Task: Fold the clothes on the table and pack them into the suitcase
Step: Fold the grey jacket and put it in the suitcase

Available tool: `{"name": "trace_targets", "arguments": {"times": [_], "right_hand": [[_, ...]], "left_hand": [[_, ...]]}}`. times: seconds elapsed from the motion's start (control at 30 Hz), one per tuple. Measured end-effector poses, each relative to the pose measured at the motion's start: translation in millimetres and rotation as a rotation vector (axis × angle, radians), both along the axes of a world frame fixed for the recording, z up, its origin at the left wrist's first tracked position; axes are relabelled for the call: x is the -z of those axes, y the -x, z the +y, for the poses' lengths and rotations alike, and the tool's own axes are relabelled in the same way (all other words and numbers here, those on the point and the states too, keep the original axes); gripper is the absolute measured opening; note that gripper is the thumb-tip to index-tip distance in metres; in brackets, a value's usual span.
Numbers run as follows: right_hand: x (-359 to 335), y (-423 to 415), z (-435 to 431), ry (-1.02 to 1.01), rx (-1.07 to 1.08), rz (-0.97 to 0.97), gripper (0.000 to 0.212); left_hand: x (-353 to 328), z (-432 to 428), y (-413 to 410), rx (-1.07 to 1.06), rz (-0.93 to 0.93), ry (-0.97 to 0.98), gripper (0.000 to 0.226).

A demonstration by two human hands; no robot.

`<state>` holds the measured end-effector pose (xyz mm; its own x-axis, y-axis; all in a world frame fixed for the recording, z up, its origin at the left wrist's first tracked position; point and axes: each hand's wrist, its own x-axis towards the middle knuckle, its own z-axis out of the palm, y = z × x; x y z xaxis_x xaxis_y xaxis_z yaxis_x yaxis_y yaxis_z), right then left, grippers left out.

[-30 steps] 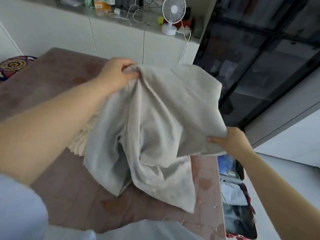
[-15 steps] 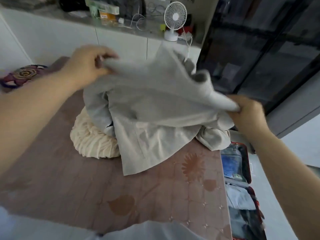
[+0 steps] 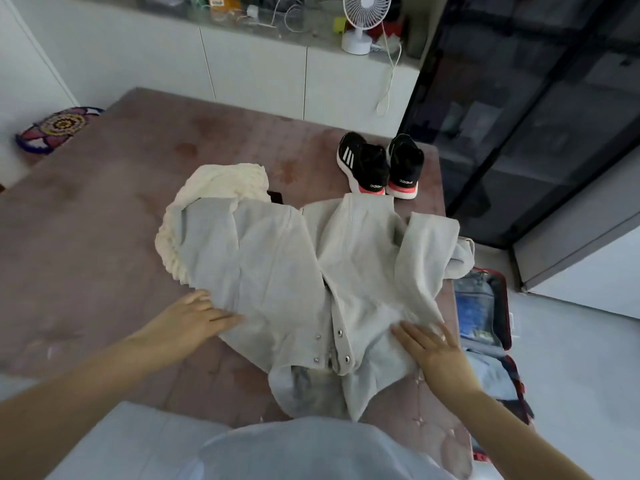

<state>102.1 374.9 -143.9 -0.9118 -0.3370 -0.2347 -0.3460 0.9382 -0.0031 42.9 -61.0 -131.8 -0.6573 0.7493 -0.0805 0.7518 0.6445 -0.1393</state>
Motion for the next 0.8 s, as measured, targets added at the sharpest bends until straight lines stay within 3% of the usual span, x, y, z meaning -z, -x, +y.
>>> {"name": "trace_targets", "arguments": {"times": [0.1, 0.2, 0.23, 0.3, 0.43, 0.47, 0.53, 0.6, 0.63, 0.7, 0.8], "right_hand": [[13.5, -4.8, 4.2, -0.076, 0.076, 0.037, 0.117], [9.3, -13.8, -14.6, -0.148, 0.11, -0.103, 0.125], [1.8, -12.3, -19.5, -0.134, 0.092, -0.12, 0.117], [-19.7, 0.7, -30.6, -0.059, 0.084, -0.188, 0.089], [-59.7, 44.1, -62.8, 0.333, 0.237, -0.188, 0.043], [-68.2, 52.1, -78.5, 0.464, 0.274, -0.193, 0.038], [-75.2, 63.6, -114.1, 0.615, 0.326, -0.279, 0.049], [-73.8, 65.5, -144.3, 0.597, 0.344, -0.334, 0.056], [-68.6, 62.1, -154.0, 0.552, 0.313, -0.325, 0.047], [-56.8, 51.3, -158.9, 0.428, 0.237, -0.268, 0.007], [-38.4, 32.9, -154.0, 0.2, 0.088, -0.332, 0.011]], "left_hand": [[12.8, -3.1, -8.5, -0.084, 0.003, -0.026, 0.079], [4.0, 1.4, -6.7, -0.073, 0.096, -0.224, 0.025], [-3.9, 3.3, -0.2, -0.1, 0.11, -0.298, 0.02], [-22.3, 8.8, 18.1, -0.176, 0.15, -0.382, 0.031], [-57.5, 37.7, 66.0, -0.34, 0.208, -0.436, 0.034], [-64.9, 47.5, 77.9, -0.389, 0.188, -0.445, 0.037], [-72.9, 61.4, 99.7, -0.493, 0.129, -0.463, 0.041], [-72.8, 64.6, 118.9, -0.621, 0.079, -0.437, 0.044], [-70.5, 63.2, 127.7, -0.692, 0.046, -0.414, 0.044], [-67.9, 59.5, 138.1, -0.764, -0.01, -0.351, 0.042], [-69.6, 56.9, 146.7, -0.755, -0.093, -0.317, 0.036]]}}
